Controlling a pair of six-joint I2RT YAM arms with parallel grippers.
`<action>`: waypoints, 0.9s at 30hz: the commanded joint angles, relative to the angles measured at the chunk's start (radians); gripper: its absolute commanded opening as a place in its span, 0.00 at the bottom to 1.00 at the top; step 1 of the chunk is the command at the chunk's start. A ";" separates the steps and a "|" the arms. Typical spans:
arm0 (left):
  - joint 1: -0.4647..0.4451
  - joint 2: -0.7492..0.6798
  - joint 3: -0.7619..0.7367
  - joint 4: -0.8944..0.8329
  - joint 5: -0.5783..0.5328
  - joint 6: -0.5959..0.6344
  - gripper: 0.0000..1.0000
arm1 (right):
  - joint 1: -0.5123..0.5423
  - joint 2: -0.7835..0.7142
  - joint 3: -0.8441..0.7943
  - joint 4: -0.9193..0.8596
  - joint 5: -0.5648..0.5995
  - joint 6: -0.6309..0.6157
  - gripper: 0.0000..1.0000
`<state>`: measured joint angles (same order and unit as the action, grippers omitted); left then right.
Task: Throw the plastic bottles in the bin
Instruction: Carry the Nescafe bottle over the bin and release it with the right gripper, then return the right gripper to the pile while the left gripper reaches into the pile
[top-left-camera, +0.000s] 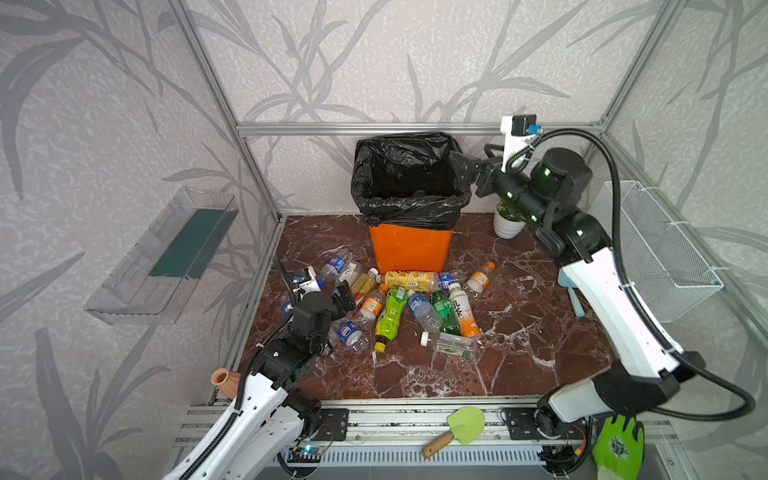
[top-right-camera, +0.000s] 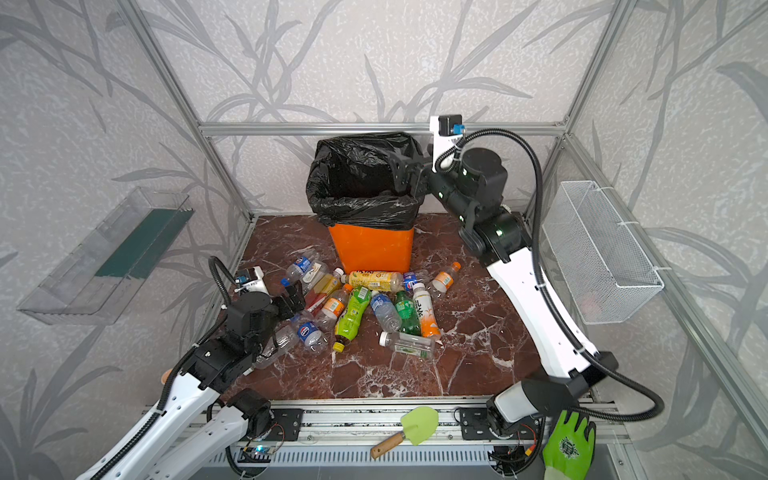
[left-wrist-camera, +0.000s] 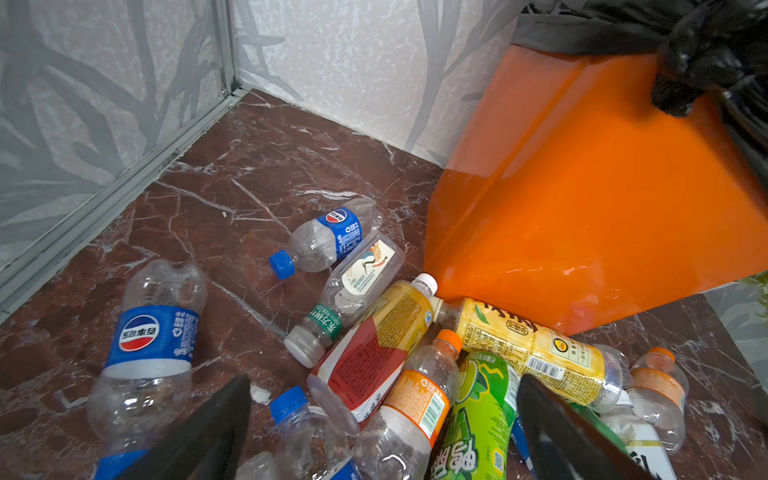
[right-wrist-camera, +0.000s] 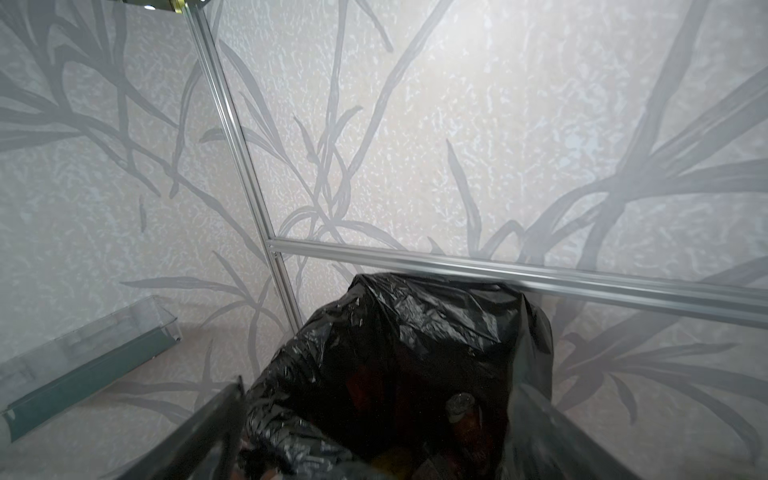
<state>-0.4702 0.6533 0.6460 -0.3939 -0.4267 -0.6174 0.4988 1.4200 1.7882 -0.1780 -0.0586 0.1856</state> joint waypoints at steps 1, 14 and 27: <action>0.004 -0.028 0.000 -0.112 -0.122 -0.114 0.99 | -0.007 -0.106 -0.253 0.143 0.086 -0.003 1.00; 0.008 0.011 -0.005 -0.345 -0.163 -0.519 0.99 | -0.147 -0.525 -1.034 0.072 0.171 0.239 0.99; 0.021 0.142 0.037 -0.384 -0.143 -0.351 0.99 | -0.230 -0.622 -1.169 0.060 0.161 0.357 0.99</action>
<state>-0.4549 0.7937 0.6548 -0.7467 -0.5522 -1.0214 0.2745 0.7856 0.6250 -0.1200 0.1116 0.5083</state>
